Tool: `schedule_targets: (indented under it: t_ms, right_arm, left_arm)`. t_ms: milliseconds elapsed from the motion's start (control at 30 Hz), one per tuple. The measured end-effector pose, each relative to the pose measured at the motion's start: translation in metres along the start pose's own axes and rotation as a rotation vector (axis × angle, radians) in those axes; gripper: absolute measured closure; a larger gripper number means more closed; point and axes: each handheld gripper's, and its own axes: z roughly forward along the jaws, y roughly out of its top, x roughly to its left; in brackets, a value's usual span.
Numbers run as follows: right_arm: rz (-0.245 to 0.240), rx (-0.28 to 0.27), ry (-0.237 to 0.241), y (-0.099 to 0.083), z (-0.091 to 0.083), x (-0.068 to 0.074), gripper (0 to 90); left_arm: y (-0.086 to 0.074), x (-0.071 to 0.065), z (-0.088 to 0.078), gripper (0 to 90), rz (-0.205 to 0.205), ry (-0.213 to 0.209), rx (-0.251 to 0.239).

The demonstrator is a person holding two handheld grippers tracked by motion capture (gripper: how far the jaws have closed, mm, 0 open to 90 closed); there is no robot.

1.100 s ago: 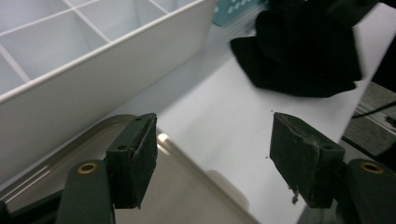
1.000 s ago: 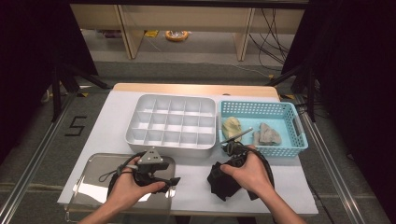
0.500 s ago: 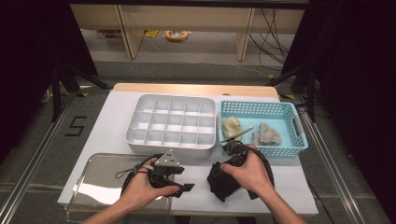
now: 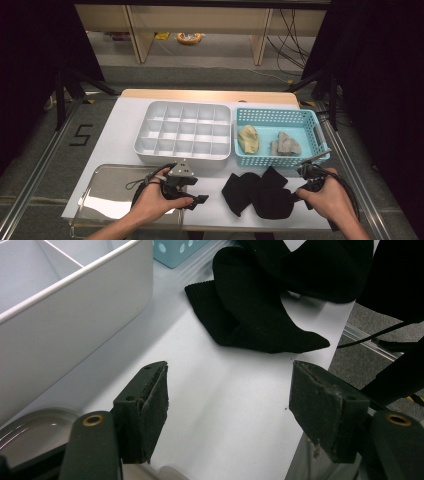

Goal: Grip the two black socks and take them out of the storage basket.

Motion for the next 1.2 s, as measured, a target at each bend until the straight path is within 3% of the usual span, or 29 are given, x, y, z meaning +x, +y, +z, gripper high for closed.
schedule_targets:
  t_ms: [67, 100, 167, 233, 300, 333, 433, 500, 600, 700, 833, 900, 933, 1000, 1033, 1067, 1100, 1133, 1167, 1200]
  right_arm:
    - [0.014, 0.013, -0.022, 0.001, 0.002, -0.012, 87.2]
    - [-0.007, -0.004, -0.055, 0.001, 0.006, -0.022, 87.2]
    - [0.004, -0.02, -0.084, 0.003, 0.01, -0.032, 87.0]
    - [0.066, 0.019, -0.128, 0.005, 0.012, -0.039, 86.5]
    - [0.115, 0.018, -0.16, 0.007, 0.013, -0.042, 82.3]
    - [0.138, 0.001, -0.168, 0.007, 0.014, -0.042, 79.9]
    - [0.143, -0.081, -0.182, 0.009, 0.01, -0.039, 74.7]
    - [0.123, -0.153, -0.2, 0.011, 0.005, -0.032, 73.3]
    - [0.089, -0.209, -0.178, 0.016, 0.001, -0.019, 72.7]
    - [0.061, -0.228, -0.085, 0.024, 0.003, 0.001, 72.0]
    - [0.023, -0.215, -0.021, 0.037, 0.013, 0.023, 70.1]
    - [0.038, -0.196, 0.014, 0.043, 0.019, 0.032, 68.4]
    - [0.006, -0.205, -0.001, 0.046, 0.022, 0.033, 68.0]
    - [-0.002, -0.204, -0.001, 0.051, 0.027, 0.037, 66.4]
    - [-0.004, -0.194, -0.002, 0.054, 0.03, 0.04, 66.0]
    - [0.025, -0.193, 0.01, 0.054, 0.032, 0.044, 65.4]
    - [-0.004, -0.178, -0.016, 0.057, 0.035, 0.044, 64.7]
    - [0.014, -0.166, -0.014, 0.057, 0.036, 0.046, 64.1]
    - [-0.016, -0.177, -0.025, 0.058, 0.039, 0.046, 63.5]
    - [0.035, -0.158, -0.009, 0.057, 0.04, 0.05, 62.8]
  left_arm:
    - [0.0, -0.001, 0.002, 31.5, -0.01, 0.004, 0.008]
    - [0.0, 0.0, 0.002, 31.5, 0.0, -0.002, 0.006]
    - [0.0, 0.0, 0.003, 31.5, 0.002, -0.002, 0.013]
    - [0.0, 0.0, 0.004, 31.5, -0.002, 0.002, 0.018]
    - [0.0, 0.001, 0.004, 31.5, -0.004, 0.008, 0.024]
    - [0.0, 0.002, 0.004, 31.6, 0.004, 0.007, 0.029]
    - [0.002, 0.001, 0.007, 32.0, 0.001, 0.001, 0.03]
    - [0.004, 0.0, 0.009, 32.4, 0.011, -0.004, 0.035]
    - [0.009, -0.004, 0.016, 33.0, 0.01, -0.021, 0.037]
    - [0.015, -0.006, 0.025, 34.4, 0.01, -0.044, 0.052]
    - [0.023, -0.007, 0.038, 35.5, 0.012, -0.049, 0.083]
    - [0.028, -0.007, 0.047, 35.9, 0.018, -0.068, 0.095]
    - [0.03, -0.006, 0.05, 36.1, 0.007, -0.078, 0.091]
    - [0.034, -0.006, 0.056, 36.4, 0.017, -0.066, 0.099]
    - [0.034, -0.006, 0.059, 36.7, 0.024, -0.066, 0.108]
    - [0.035, -0.005, 0.063, 37.0, 0.023, -0.064, 0.12]
    - [0.035, -0.004, 0.066, 37.7, 0.016, -0.072, 0.122]
    - [0.036, -0.003, 0.069, 38.1, 0.005, -0.078, 0.135]
    - [0.035, -0.003, 0.073, 38.3, -0.008, -0.081, 0.132]
    - [0.034, -0.003, 0.075, 38.5, -0.007, -0.087, 0.139]
